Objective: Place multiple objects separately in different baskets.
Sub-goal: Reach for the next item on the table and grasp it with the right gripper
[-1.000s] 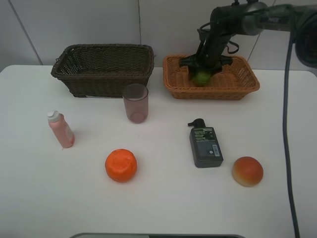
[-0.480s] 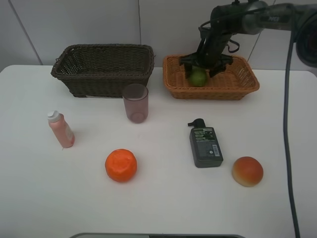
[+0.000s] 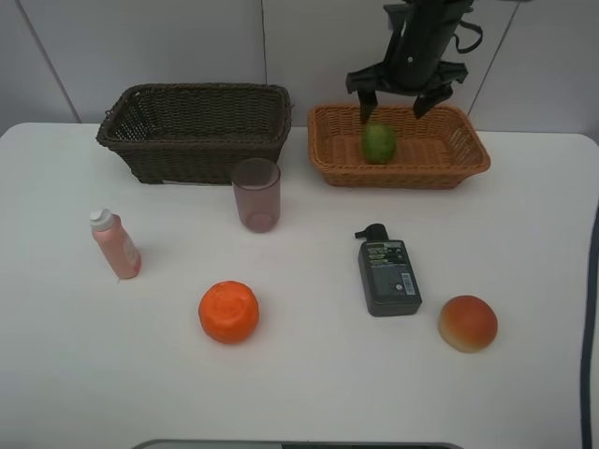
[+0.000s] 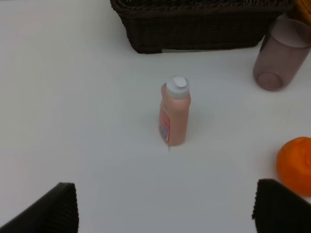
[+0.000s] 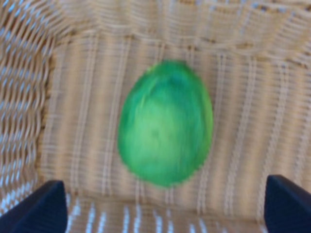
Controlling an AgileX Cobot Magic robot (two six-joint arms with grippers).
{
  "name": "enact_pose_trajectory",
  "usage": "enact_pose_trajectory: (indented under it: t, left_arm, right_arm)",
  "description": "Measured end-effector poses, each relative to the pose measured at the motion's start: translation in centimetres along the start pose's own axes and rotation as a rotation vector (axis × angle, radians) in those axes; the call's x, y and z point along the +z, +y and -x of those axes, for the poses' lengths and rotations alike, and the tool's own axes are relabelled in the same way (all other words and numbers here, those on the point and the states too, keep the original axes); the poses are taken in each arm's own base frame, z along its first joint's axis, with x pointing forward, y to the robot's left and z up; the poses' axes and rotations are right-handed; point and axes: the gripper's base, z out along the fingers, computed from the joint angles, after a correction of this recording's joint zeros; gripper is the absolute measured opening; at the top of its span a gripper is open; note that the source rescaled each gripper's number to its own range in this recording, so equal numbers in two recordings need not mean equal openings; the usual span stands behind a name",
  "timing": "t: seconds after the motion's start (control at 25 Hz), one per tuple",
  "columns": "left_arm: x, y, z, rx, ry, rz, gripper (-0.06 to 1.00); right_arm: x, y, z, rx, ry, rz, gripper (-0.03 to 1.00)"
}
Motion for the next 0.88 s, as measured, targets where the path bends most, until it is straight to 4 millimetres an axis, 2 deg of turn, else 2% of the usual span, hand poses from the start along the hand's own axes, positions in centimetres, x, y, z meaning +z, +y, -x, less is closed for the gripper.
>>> enact_pose_trajectory:
  t: [0.2, 0.52, 0.72, 0.88]
  left_arm:
    - [0.0, 0.0, 0.0, 0.000, 0.000, 0.000, 0.92]
    - [0.0, 0.0, 0.0, 0.000, 0.000, 0.000, 0.92]
    - [0.0, 0.0, 0.0, 0.000, 0.000, 0.000, 0.92]
    - [0.0, 0.0, 0.0, 0.000, 0.000, 0.000, 0.92]
  right_arm:
    - [-3.0, -0.6, -4.0, 0.037, 0.012, 0.003, 0.73]
    - [-7.6, -2.2, -13.7, 0.058, 0.064, 0.027, 0.73]
    - [-8.7, -2.5, -19.6, 0.040, 0.072, 0.049, 0.73]
    - [-8.6, -2.3, -23.0, 0.008, 0.074, 0.063, 0.73]
